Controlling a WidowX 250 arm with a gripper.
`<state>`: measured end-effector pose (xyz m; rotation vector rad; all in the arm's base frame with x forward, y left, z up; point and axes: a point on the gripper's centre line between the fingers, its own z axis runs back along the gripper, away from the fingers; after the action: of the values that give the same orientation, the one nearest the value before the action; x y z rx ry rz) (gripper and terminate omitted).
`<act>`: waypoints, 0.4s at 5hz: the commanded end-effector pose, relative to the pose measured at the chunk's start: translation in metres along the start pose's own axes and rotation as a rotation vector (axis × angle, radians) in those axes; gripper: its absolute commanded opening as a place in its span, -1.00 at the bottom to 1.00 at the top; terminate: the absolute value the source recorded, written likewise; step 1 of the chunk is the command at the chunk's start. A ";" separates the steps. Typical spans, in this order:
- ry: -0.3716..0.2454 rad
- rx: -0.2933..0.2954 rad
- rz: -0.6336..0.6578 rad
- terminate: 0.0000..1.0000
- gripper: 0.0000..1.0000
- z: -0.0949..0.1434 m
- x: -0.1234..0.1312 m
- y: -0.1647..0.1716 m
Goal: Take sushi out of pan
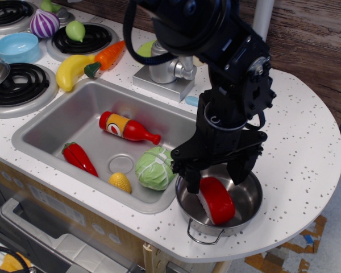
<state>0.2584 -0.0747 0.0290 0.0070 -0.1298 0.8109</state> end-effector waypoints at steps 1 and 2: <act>-0.015 -0.006 0.012 -1.00 1.00 -0.005 -0.002 0.000; -0.023 -0.018 0.001 -1.00 1.00 -0.013 -0.004 0.003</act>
<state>0.2525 -0.0724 0.0094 0.0075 -0.1316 0.8082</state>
